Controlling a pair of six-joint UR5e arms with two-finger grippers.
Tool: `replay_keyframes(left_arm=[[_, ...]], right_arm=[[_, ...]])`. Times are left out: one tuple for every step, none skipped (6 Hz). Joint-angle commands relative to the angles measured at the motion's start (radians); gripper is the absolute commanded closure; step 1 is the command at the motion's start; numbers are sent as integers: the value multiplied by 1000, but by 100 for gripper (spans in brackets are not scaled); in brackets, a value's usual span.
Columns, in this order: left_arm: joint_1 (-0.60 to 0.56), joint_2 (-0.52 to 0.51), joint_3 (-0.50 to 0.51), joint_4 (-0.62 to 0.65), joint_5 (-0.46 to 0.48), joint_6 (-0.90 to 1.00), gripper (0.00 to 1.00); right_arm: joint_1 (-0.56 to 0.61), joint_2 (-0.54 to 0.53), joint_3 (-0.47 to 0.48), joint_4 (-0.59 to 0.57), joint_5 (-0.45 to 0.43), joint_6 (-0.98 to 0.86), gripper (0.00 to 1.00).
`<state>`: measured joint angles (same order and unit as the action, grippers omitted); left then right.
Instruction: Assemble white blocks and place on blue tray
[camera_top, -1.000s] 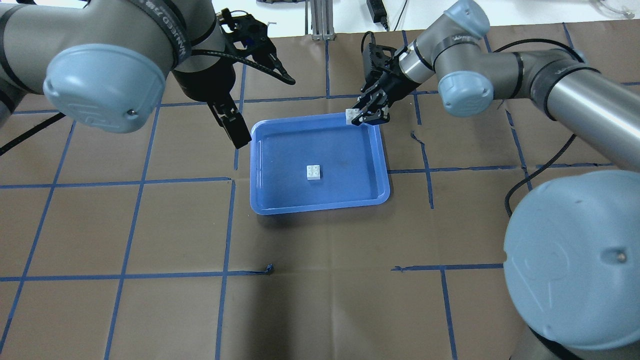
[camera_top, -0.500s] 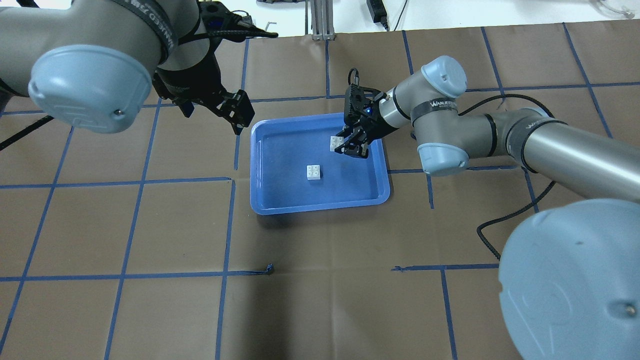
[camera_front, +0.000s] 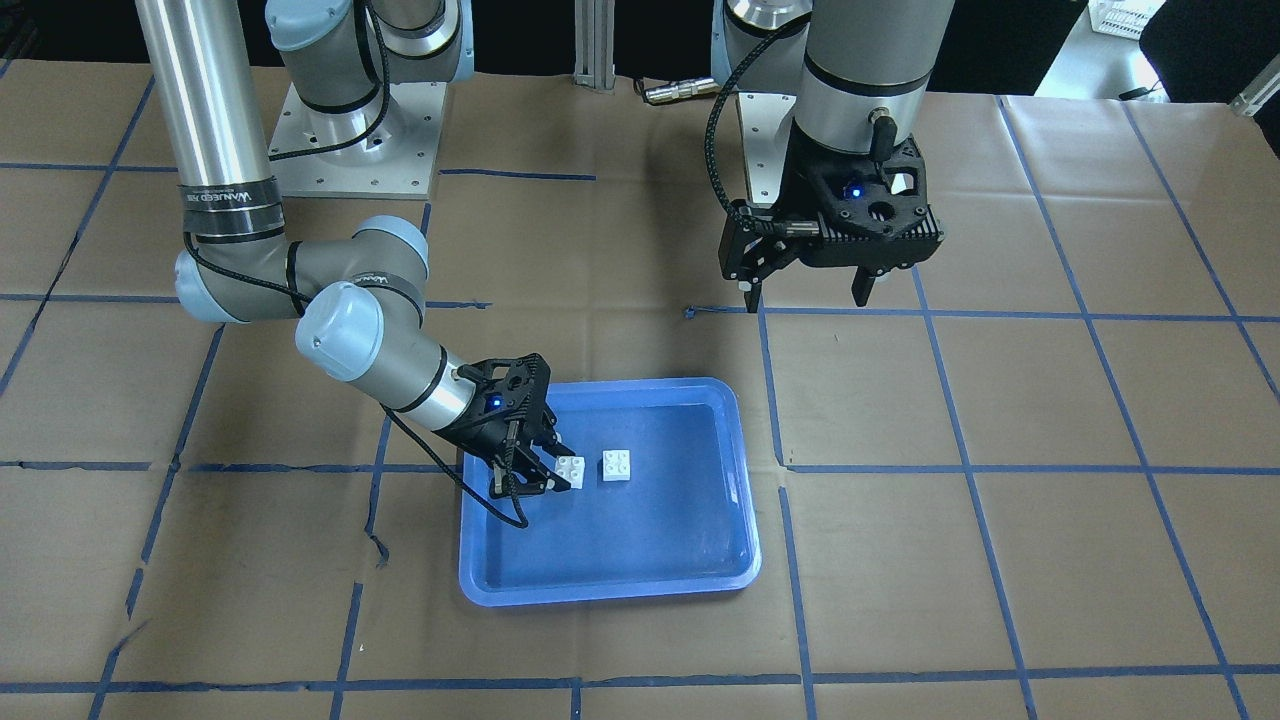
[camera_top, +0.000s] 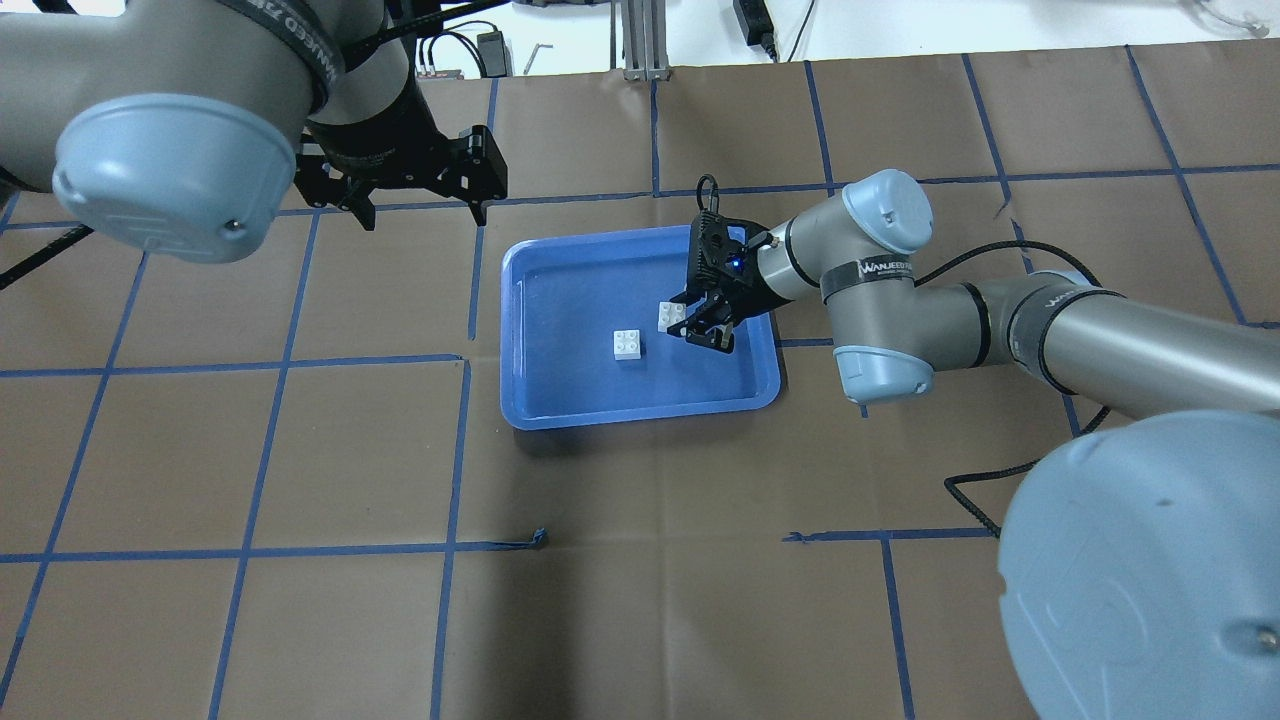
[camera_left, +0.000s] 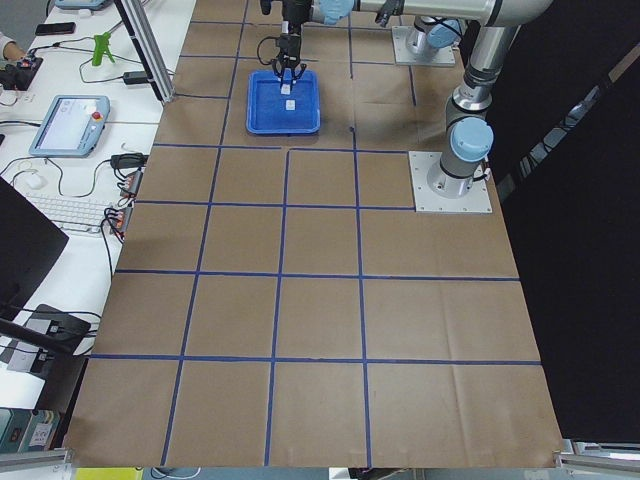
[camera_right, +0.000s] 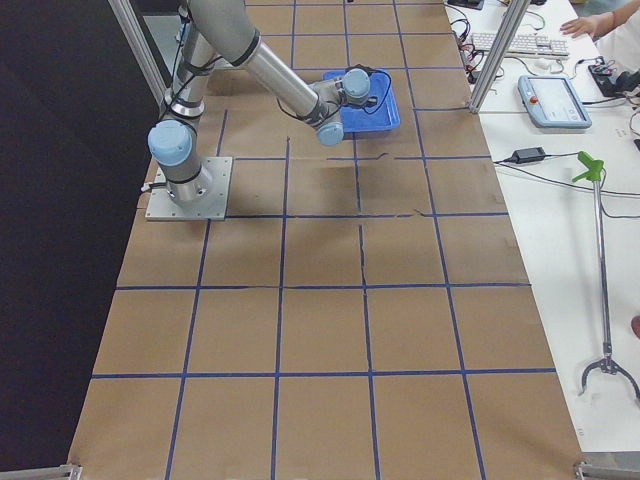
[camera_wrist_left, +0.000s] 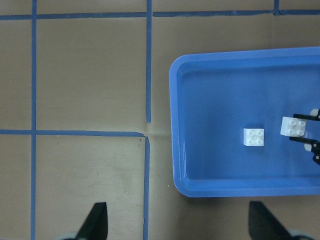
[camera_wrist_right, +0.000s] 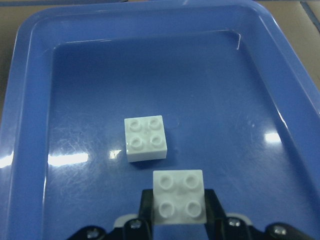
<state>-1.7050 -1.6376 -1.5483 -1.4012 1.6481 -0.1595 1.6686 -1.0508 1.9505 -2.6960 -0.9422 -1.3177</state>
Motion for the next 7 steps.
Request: replay_keyframes(left_arm=[[57,18,-2,-1,-16,109,1],[88,21,-9,-10,-14,112,1],[93,21,-13,-12,-63,112,1],[88,22,-13,-25,-83,112,1],[87,22,-13,-27,-83,112,1],[85,22,-13,-27,-80,112,1],[87,22,-13,-30,-80,112,1]], right_arm=[[31,11,-2,-8,2,2,74],[31,12,-1,-7,2,2,74],[31,17,1,-5,0,2,74],[31,32,1,-5,0,0,74],[31,35,1,-5,0,2,74],[33,35,1,-5,0,2,74],[36,37,1,-4,0,0,74]])
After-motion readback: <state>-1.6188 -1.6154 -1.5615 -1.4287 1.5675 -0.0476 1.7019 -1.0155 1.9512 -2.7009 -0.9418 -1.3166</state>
